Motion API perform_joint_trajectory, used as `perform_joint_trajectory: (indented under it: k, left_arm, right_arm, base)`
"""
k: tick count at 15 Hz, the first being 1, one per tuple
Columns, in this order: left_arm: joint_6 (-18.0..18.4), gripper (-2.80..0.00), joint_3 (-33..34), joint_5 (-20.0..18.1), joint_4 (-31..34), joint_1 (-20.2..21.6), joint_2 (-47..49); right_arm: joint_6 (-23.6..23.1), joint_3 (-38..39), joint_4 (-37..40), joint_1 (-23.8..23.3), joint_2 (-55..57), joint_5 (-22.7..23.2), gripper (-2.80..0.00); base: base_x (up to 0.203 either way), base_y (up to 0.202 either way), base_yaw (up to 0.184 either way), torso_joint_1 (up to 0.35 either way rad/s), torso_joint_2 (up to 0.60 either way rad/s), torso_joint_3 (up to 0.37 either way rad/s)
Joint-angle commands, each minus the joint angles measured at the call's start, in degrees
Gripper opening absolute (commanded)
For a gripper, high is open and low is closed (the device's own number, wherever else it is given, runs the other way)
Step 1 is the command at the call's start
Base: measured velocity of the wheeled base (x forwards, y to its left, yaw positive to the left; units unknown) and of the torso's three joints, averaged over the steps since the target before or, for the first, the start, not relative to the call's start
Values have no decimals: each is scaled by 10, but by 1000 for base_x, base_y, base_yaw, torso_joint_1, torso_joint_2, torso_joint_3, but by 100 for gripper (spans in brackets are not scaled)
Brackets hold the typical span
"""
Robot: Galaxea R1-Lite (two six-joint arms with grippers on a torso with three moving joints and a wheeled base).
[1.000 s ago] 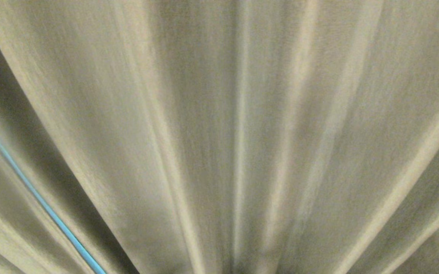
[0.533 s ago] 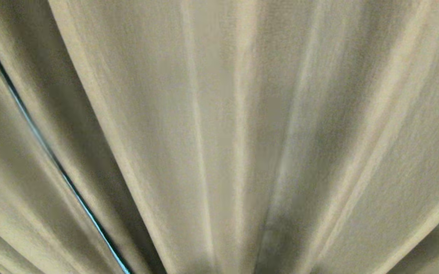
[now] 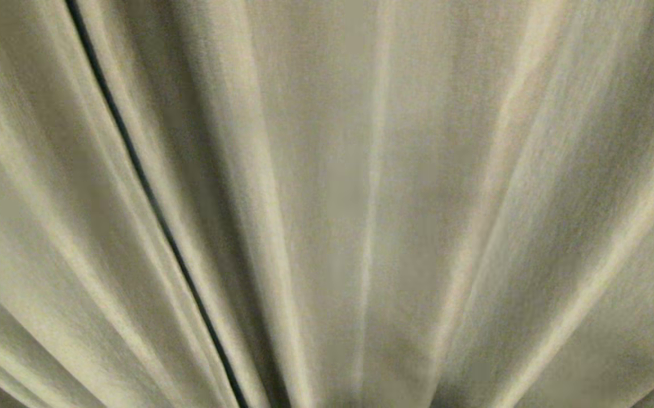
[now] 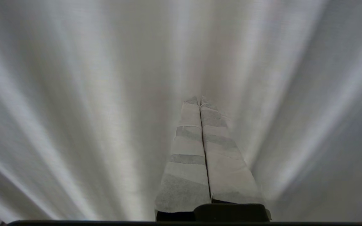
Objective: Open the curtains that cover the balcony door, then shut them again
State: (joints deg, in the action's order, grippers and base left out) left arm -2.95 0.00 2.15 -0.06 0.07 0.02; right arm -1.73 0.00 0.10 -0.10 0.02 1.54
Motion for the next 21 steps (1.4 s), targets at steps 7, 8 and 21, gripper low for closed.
perform_joint_trajectory:
  k: [7,8,21]
  left_arm:
    - [0,-280,0,1,0,0,0]
    - [0,-280,0,1,0,0,0]
    - [-3,-280,0,0,0,0,0]
  right_arm:
    - [0,0,0,0,0,0,-280]
    - [0,0,0,0,0,0,-280]
    - [0,0,0,0,0,0,-280]
  base:
    - [0,192,1,1,0,3]
    - [0,188,-2,-2,3,-2]
    - [0,147,1,2,2,2]
